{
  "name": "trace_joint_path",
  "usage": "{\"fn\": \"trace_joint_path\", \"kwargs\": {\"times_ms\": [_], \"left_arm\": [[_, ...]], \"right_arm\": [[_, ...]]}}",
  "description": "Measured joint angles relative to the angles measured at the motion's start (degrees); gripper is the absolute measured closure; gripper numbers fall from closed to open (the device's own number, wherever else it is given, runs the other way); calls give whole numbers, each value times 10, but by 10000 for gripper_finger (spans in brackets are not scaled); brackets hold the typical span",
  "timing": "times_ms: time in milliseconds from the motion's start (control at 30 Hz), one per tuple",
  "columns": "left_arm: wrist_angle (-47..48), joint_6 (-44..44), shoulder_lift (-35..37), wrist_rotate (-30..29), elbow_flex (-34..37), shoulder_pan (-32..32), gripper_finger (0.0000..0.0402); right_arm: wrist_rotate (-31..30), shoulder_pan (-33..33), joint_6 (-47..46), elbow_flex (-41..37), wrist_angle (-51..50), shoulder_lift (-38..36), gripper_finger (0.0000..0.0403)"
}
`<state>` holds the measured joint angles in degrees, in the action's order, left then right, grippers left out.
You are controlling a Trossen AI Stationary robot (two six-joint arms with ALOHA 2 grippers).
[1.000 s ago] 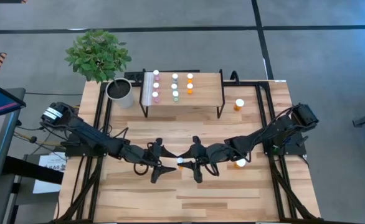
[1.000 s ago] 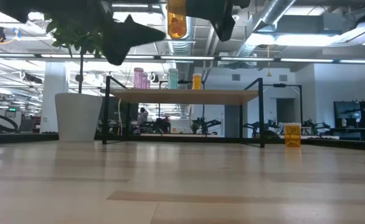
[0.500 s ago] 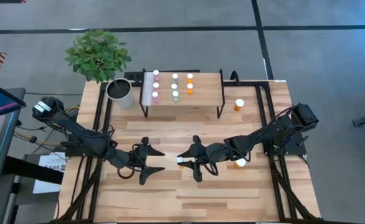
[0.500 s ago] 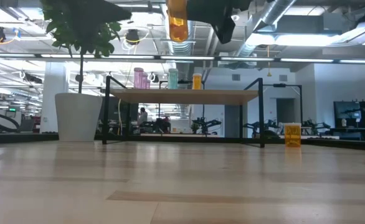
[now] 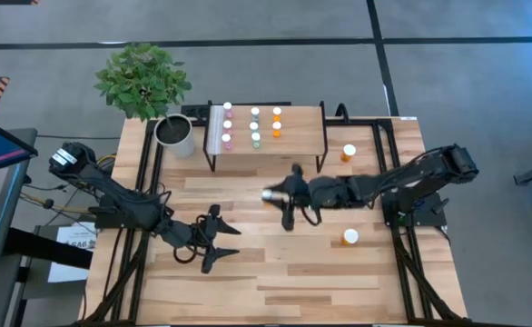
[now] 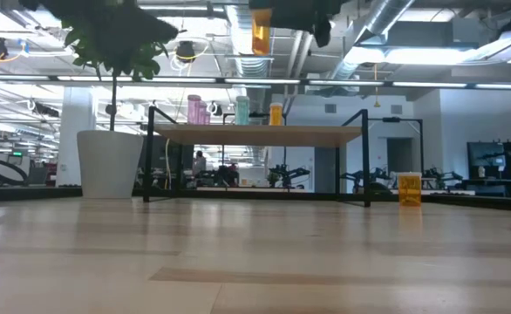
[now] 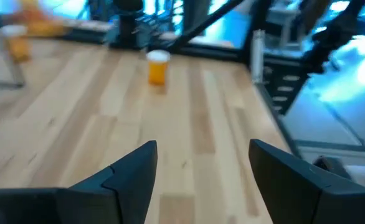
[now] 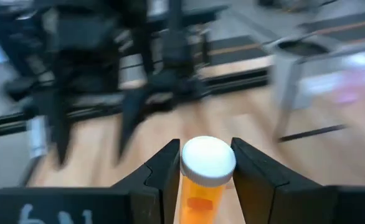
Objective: Pick and place medicine bottles onto shelf by color
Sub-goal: Put the small orange pill bottle aligned with the other small orange pill bottles on the shelf
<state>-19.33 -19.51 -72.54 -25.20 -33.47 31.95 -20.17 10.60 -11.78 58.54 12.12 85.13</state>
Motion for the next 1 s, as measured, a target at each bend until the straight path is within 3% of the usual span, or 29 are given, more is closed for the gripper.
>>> {"fn": "trace_joint_path", "kwargs": {"times_ms": [333,733,1000], "left_arm": [[-88,38,-79,93,-1,-50,176],[-147,56,-87,97,9,-63,197],[-391,38,-87,94,140,-86,198]], "right_arm": [[-24,-101,48,0,-25,-11,255],[-23,-123,43,-69,17,-70,255],[-23,-130,33,-112,73,-71,255]]}}
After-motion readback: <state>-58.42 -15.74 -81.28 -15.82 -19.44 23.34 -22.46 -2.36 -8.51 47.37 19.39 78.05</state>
